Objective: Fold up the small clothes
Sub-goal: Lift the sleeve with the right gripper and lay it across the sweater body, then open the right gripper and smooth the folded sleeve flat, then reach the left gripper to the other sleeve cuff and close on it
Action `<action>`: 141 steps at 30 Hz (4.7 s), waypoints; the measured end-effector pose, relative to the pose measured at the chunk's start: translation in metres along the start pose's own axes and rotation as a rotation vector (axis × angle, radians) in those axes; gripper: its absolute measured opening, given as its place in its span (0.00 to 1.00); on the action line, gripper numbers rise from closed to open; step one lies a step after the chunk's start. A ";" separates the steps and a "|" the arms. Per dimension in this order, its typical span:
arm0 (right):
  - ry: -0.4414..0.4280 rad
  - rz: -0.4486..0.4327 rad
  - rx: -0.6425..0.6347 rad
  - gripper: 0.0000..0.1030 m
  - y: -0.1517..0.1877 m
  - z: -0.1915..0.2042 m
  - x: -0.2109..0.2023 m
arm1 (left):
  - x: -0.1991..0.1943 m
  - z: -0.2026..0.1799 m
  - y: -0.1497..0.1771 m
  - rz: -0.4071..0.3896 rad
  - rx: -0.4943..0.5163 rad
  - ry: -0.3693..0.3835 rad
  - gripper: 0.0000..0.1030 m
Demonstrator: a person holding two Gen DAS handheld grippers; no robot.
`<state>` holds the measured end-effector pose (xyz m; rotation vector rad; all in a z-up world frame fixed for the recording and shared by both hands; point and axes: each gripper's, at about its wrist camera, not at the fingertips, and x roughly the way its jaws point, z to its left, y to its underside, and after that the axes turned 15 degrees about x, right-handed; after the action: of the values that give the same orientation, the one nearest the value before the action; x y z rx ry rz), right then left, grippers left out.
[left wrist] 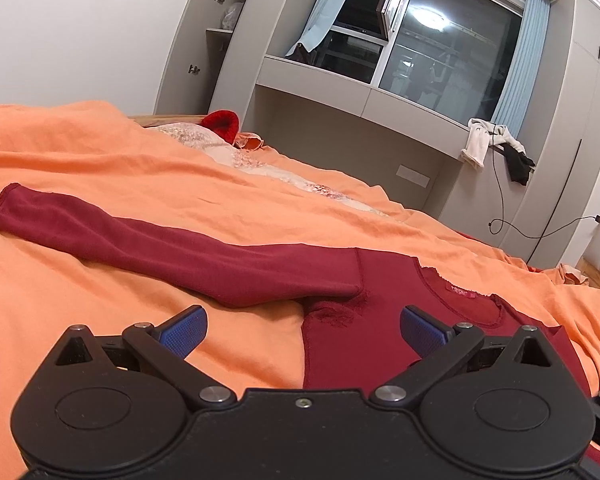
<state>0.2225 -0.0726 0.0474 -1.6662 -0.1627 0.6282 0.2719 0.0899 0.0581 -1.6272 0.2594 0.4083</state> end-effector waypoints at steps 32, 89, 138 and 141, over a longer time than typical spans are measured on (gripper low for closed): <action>0.556 0.209 0.060 0.78 0.074 -0.215 -0.039 | 0.018 -0.080 0.051 0.242 0.438 0.105 1.00; -0.286 0.398 -0.067 0.18 0.009 -0.055 0.018 | -0.004 -0.028 0.026 0.191 0.257 0.217 0.99; -0.247 0.382 0.122 0.09 0.035 -0.029 -0.027 | 0.007 0.019 0.018 0.196 0.076 0.045 0.99; -0.259 0.370 0.119 0.09 0.040 -0.027 -0.035 | 0.008 0.028 0.018 0.197 0.053 0.022 0.99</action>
<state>0.1969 -0.1204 0.0218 -1.5060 -0.0004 1.1134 0.2692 0.1166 0.0365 -1.5598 0.4454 0.5293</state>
